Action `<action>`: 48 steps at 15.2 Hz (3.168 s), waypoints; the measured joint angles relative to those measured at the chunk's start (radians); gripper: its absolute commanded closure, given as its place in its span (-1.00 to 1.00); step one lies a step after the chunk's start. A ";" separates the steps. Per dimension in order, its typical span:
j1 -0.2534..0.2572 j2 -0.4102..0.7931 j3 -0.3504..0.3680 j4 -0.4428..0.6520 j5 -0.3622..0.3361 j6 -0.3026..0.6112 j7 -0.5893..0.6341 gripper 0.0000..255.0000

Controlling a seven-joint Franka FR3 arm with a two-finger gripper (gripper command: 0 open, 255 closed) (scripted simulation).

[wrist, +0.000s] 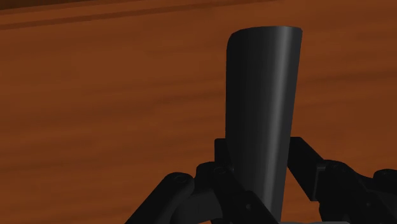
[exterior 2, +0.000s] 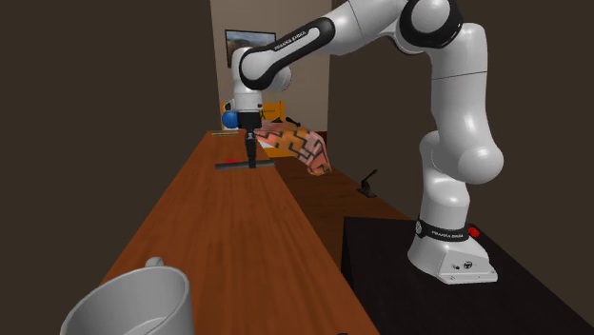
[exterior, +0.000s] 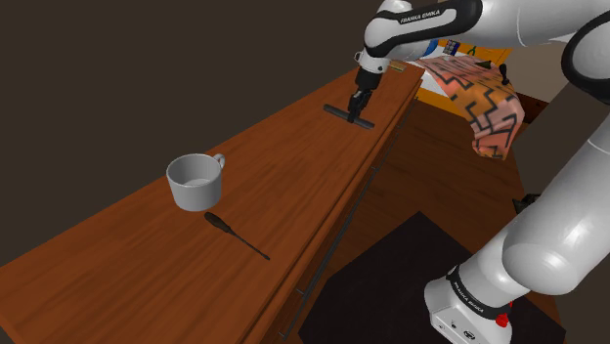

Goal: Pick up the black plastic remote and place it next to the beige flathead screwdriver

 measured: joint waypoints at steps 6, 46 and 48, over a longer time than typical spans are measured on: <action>-0.001 -0.018 -0.002 0.053 -0.006 -0.070 0.005 1.00; 0.430 -0.182 0.513 -0.156 0.001 0.052 0.938 1.00; 0.452 -0.153 0.539 -0.127 -0.010 0.056 0.991 1.00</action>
